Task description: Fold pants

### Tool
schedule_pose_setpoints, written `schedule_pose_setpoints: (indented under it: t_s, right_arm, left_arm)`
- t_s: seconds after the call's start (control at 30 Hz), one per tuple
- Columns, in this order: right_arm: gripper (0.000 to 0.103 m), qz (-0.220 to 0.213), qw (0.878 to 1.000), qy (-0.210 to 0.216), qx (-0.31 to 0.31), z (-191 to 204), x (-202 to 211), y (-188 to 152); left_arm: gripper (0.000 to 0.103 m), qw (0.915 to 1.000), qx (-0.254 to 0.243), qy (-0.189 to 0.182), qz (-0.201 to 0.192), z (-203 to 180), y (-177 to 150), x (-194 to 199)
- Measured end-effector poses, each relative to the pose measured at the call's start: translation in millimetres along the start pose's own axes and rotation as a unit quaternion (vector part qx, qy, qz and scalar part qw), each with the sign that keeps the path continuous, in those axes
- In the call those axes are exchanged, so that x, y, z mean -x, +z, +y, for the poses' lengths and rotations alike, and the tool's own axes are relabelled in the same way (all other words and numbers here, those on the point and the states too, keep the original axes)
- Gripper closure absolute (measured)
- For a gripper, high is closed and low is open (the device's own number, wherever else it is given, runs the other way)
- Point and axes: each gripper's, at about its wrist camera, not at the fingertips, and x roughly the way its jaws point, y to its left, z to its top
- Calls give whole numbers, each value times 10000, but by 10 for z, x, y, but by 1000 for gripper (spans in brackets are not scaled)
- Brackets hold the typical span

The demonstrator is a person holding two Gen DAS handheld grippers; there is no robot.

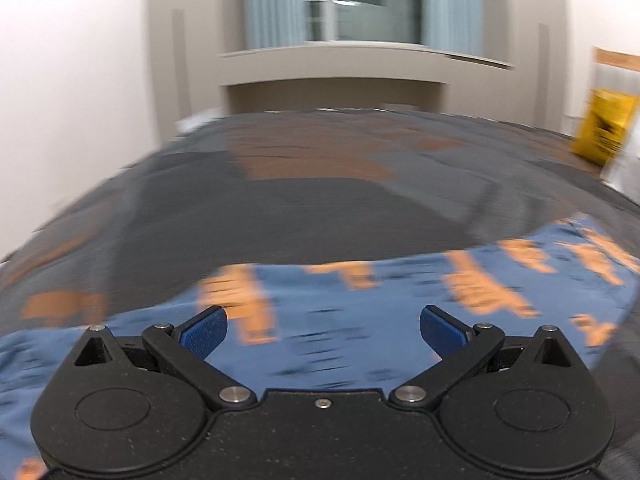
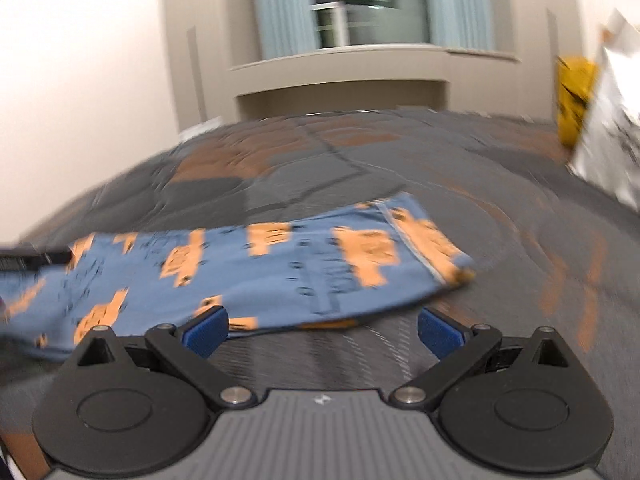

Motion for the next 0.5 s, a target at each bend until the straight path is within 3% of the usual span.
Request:
schedule_pose_setpoints:
  t_s: [0.13,0.27,0.5]
  right_arm:
    - [0,124,9964,98,-839,-431,-8,15]
    - [1,204,9875,622,-1432,-729,-131,66]
    - [10,328,9783,863,-1853,-858,-463,225]
  left_arm:
    - [1,9984,-345,-398,185,-485,25,-219]
    - [1,9965,-612,-467,320,-743,-39,-384]
    - [0,9968,-277,-551,517,-617,-46,-527]
